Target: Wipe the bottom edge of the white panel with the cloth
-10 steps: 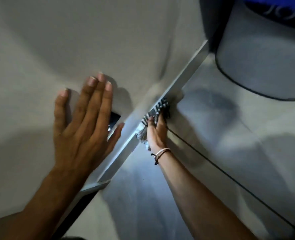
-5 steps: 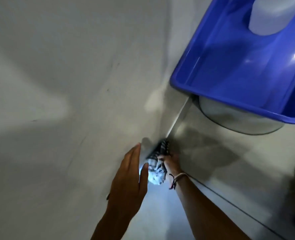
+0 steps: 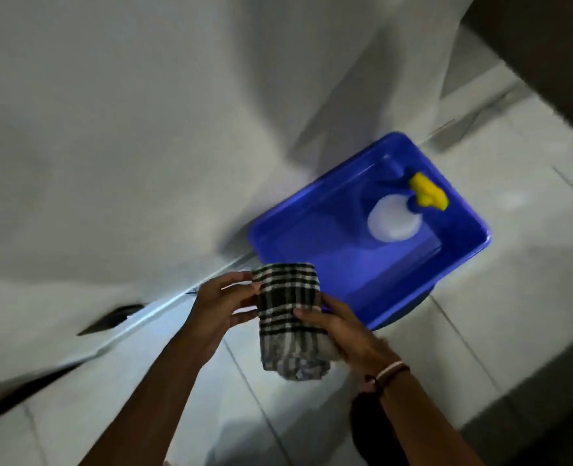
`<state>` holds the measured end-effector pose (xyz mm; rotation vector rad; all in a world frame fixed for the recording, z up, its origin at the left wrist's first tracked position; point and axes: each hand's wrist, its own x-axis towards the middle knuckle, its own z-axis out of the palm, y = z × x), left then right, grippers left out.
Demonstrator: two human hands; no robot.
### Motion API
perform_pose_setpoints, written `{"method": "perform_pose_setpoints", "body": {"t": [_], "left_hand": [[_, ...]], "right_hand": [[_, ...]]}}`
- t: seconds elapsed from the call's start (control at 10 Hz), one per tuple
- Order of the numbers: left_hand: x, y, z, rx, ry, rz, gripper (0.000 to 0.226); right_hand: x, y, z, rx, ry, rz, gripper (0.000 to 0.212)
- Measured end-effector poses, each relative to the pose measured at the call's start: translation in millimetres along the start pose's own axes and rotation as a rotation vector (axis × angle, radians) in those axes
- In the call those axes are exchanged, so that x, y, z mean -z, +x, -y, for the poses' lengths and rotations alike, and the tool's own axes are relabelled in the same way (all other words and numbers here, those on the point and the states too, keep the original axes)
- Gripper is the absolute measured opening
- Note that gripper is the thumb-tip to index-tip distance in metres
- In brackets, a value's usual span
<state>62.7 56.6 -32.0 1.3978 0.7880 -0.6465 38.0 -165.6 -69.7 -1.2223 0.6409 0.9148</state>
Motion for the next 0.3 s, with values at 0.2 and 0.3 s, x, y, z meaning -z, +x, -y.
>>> {"method": "perform_pose_setpoints", "body": {"t": [0.2, 0.3], "left_hand": [[-80, 29, -11, 0.043, -0.050, -0.208, 0.033], [-87, 26, -13, 0.082, -0.041, -0.330, 0.039]], "right_hand": [[74, 25, 50, 0.013, -0.468, -0.161, 0.059], [73, 31, 60, -0.001, -0.577, -0.104, 0.077]]}}
